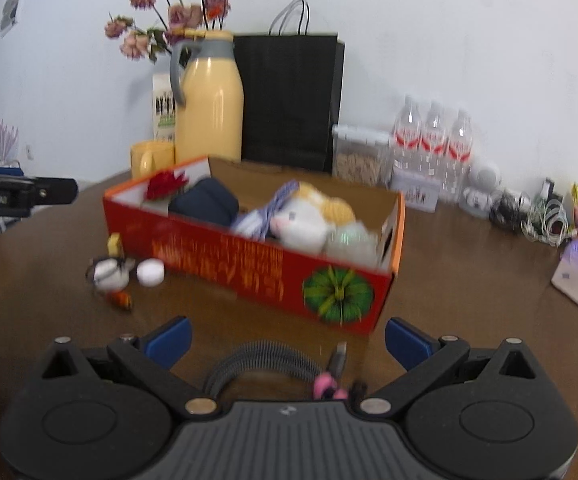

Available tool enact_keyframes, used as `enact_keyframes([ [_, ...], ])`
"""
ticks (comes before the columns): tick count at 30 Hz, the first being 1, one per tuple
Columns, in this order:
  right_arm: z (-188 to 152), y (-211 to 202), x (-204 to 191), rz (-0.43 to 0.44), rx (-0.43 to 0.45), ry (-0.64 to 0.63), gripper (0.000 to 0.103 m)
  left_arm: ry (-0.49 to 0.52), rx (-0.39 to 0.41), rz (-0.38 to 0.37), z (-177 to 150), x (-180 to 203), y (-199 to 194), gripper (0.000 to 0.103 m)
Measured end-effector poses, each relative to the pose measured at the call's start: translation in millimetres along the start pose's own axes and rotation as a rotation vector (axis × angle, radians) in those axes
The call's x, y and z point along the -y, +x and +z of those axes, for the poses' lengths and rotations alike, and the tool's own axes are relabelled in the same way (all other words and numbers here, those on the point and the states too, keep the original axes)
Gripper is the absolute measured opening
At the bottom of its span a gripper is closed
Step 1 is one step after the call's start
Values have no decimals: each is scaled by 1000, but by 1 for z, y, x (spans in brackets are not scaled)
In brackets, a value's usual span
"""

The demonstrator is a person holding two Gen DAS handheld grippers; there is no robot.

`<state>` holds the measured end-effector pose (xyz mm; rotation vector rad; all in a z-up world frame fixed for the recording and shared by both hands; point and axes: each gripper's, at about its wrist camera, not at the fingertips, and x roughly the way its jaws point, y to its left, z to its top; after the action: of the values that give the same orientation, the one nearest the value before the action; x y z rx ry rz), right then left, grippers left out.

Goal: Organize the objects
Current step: 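Move both tools back out of the box over the table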

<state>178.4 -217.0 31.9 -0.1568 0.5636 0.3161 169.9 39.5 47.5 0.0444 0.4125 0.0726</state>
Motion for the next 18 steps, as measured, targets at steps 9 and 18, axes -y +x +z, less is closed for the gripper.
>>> enact_keyframes([
  [9,-24,9,-5,16,-86,13,103,-9,-82,-28,-29,-3,-1,103],
  [18,-19,21,-5,10,-105,-53,103,-26,-99,-32,-34,-6,-1,103],
])
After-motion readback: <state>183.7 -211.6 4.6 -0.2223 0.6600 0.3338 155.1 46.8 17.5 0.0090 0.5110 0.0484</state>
